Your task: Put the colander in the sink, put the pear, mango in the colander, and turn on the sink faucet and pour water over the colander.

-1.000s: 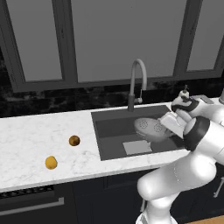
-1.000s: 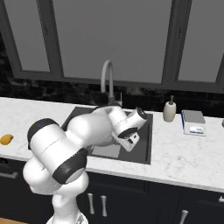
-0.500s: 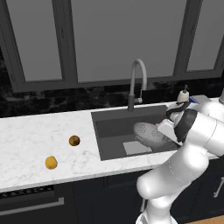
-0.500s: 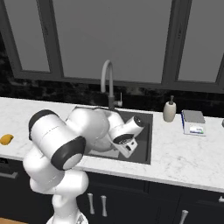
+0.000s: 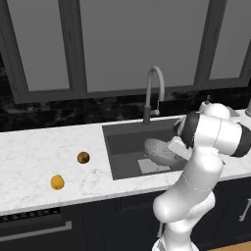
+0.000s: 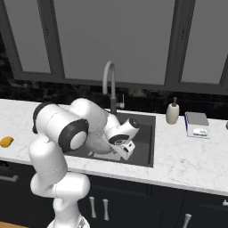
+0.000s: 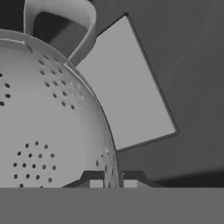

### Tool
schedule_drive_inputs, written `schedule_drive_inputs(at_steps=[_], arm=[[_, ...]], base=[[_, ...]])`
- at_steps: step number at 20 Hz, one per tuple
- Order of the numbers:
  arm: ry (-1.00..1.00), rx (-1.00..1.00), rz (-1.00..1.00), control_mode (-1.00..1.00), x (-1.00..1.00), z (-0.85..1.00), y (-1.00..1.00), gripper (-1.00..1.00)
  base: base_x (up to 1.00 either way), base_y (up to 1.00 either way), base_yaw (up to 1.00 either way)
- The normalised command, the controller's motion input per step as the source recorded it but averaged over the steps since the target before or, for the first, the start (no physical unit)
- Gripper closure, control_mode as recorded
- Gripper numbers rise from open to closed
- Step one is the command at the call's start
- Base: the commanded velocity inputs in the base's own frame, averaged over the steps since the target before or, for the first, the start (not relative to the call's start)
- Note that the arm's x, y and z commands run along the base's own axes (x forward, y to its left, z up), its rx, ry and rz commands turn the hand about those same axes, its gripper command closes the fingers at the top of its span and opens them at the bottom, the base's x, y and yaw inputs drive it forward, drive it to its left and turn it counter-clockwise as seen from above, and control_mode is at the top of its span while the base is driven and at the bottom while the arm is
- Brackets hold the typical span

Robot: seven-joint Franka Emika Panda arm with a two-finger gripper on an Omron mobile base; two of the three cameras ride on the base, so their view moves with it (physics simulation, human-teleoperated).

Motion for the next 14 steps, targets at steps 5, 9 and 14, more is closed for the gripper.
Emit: schedule_drive_inputs(at_steps=[5,9,14], arm=[[0.00,0.00,-0.05,-1.00,0.30,-0.11,-0.01,1.00],[0.00,0.00,-0.08,-1.00,0.36,-0.34,-0.04,1.00],[0.00,0.00,-0.09,-1.00,0.25,-0.55,-0.16,1.00]], base=[[0.00,0.00,0.00],[0.00,0.00,0.00],[0.00,0.00,0.00]])
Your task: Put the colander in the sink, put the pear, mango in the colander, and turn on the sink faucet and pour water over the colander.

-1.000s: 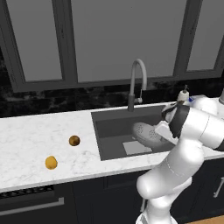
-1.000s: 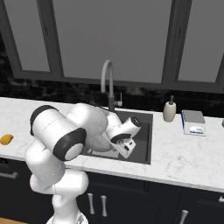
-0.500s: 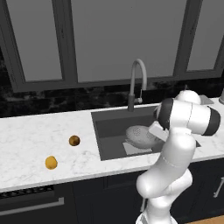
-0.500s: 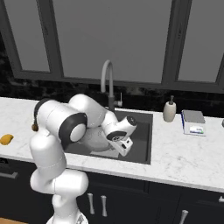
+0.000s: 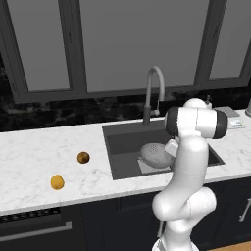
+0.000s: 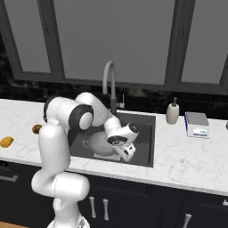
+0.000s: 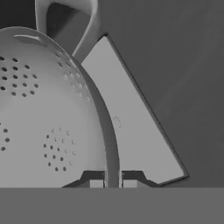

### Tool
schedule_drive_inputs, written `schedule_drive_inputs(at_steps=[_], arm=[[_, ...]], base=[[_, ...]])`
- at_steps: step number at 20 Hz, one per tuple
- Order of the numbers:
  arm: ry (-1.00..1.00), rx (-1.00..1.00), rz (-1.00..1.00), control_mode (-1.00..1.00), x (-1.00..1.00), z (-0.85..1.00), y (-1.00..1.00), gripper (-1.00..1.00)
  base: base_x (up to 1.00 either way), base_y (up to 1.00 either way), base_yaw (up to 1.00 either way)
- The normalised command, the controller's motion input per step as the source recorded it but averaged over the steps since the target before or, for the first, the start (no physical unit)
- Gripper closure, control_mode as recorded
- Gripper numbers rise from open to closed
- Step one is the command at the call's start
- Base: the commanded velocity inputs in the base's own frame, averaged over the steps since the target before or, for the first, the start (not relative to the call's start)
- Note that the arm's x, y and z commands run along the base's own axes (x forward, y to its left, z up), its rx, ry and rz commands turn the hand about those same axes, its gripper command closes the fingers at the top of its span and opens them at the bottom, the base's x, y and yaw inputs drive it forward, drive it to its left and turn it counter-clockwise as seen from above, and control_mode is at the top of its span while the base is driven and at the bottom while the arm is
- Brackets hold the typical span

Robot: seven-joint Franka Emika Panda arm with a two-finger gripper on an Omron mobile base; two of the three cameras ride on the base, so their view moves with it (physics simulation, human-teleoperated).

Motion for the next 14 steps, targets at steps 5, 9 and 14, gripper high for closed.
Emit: schedule_drive_inputs(at_steps=[5,9,14], arm=[[0.00,-0.01,-0.09,-1.00,0.22,-0.54,-0.18,1.00],[0.00,0.00,-0.09,-1.00,0.26,-0.41,0.00,1.00],[0.00,0.00,-0.08,-1.00,0.32,-0.28,0.00,1.00]], base=[[0.00,0.00,0.00],[0.00,0.00,0.00],[0.00,0.00,0.00]])
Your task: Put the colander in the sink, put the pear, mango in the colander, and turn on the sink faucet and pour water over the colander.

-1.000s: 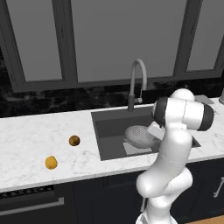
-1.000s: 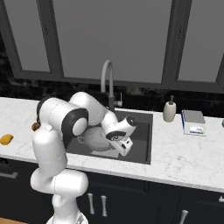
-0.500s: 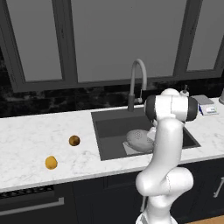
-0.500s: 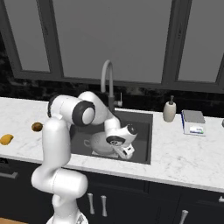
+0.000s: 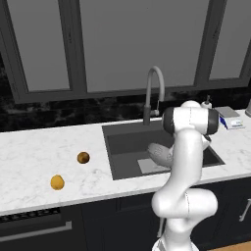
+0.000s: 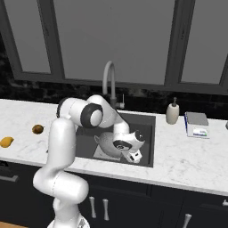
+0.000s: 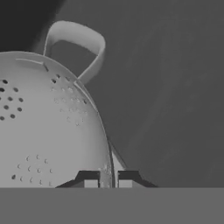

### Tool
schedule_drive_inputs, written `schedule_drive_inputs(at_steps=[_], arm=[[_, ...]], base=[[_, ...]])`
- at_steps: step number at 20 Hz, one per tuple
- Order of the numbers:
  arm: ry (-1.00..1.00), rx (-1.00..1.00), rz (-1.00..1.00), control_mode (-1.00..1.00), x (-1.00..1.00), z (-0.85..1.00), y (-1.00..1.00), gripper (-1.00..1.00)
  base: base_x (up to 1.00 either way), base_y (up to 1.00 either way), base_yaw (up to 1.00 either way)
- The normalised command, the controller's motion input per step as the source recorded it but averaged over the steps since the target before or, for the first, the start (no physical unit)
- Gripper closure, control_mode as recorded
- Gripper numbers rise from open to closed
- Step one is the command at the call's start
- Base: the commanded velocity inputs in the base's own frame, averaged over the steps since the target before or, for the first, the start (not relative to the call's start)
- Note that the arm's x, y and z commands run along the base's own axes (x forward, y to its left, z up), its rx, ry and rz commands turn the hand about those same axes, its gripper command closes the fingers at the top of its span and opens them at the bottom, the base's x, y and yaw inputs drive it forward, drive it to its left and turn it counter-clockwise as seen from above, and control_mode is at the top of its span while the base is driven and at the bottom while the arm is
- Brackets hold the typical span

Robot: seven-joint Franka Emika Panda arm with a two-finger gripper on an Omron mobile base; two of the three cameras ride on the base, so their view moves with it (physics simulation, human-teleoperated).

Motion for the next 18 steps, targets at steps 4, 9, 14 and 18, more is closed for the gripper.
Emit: schedule_drive_inputs(at_steps=[4,9,14,18], arm=[[-0.01,0.00,-0.08,-1.00,0.15,-0.09,0.05,-1.00],[-0.11,0.00,-0.05,-1.00,0.00,0.09,0.18,-1.00],[-0.19,0.07,-0.04,-1.00,-0.05,0.56,0.13,-1.00],[-0.21,0.13,0.00,-1.00,-0.28,1.00,0.00,-1.00]], base=[[0.00,0.00,0.00],[0.00,0.00,0.00],[0.00,0.00,0.00],[0.00,0.00,0.00]])
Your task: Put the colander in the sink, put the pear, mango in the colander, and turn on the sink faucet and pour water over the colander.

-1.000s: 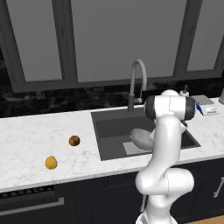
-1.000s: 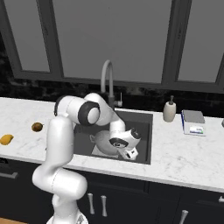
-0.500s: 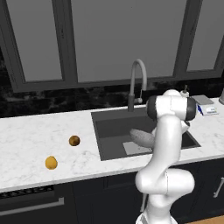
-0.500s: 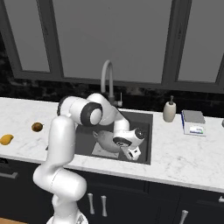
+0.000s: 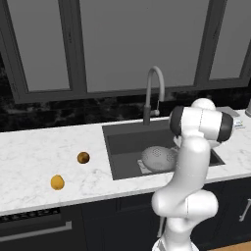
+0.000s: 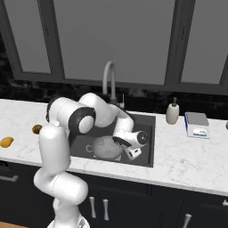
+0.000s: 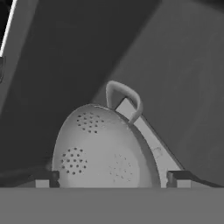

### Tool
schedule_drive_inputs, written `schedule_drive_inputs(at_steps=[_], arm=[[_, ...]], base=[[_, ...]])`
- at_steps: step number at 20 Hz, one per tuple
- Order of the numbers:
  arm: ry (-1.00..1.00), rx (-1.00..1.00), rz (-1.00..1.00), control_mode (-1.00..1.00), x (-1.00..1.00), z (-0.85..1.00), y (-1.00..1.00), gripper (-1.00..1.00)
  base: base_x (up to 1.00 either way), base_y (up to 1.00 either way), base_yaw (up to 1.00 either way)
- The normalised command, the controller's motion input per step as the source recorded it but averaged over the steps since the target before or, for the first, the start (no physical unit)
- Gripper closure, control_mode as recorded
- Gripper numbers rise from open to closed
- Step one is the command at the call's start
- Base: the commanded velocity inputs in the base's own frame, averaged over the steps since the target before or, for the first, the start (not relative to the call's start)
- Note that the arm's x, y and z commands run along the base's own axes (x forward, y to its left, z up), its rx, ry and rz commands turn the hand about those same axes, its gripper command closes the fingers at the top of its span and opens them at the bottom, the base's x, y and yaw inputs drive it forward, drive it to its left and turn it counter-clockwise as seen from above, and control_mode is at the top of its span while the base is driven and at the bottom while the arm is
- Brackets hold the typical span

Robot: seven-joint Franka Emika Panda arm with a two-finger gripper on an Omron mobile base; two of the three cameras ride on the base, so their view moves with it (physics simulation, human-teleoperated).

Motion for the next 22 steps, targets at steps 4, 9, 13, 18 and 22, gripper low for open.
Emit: schedule_drive_inputs(at_steps=[4,9,13,18,22], arm=[[-0.03,0.04,0.00,-1.00,-0.33,1.00,0.04,-1.00],[0.00,0.00,0.00,-1.00,-0.46,1.00,0.33,-1.00],[0.07,-0.01,0.00,-1.00,-0.55,1.00,0.40,-1.00],[0.03,-0.05,0.00,-1.00,-0.81,1.00,0.35,-1.00],[0.00,-0.14,0.00,-1.00,-0.93,1.00,0.64,-1.00]], base=[[0.00,0.00,0.00],[0.00,0.00,0.00],[0.00,0.00,0.00],[0.00,0.00,0.00],[0.00,0.00,0.00]])
